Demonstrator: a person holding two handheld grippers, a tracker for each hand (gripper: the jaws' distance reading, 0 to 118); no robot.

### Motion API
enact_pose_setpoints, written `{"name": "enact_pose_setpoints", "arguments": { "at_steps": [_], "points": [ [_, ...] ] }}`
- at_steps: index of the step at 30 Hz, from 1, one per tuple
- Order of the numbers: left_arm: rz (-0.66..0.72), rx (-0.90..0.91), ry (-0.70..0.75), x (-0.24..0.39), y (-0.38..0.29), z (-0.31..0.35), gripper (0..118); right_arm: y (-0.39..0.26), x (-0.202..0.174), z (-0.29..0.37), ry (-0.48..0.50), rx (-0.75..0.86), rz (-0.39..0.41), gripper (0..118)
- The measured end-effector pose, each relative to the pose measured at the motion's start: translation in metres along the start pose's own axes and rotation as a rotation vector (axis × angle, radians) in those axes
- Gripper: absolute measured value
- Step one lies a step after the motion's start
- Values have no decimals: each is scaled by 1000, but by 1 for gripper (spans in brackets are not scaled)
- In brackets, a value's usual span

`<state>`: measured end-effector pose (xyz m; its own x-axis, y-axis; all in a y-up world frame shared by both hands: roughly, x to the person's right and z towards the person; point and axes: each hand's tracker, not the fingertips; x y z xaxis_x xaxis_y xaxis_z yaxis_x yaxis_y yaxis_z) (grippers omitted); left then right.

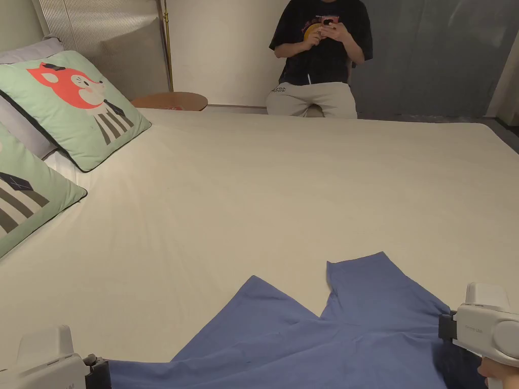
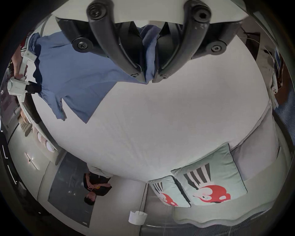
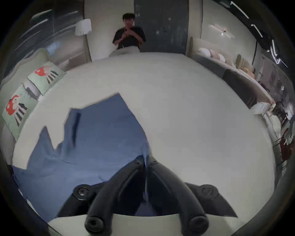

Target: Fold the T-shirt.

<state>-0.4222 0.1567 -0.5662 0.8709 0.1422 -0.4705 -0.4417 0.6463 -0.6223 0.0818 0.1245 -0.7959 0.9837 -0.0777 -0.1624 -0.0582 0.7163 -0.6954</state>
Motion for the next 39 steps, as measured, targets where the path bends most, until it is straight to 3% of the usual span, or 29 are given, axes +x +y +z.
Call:
{"name": "enact_pose_setpoints", "arguments": {
  "at_steps": [7, 14, 23, 39],
  "points": [
    [-54, 141, -33, 11, 4, 45, 6, -14, -5, 106, 12, 313, 4, 2],
    [-135, 354, -52, 21, -4, 92, 6, -42, -15, 218, -42, 583, -15, 2],
    [-112, 608, -107, 30, -17, 150, 6, -74, -10, 300, -96, 775, -9, 2],
    [-103, 842, -218, 86, 153, 260, 6, 88, -23, 397, -90, 1052, 8, 2]
  ]
}}
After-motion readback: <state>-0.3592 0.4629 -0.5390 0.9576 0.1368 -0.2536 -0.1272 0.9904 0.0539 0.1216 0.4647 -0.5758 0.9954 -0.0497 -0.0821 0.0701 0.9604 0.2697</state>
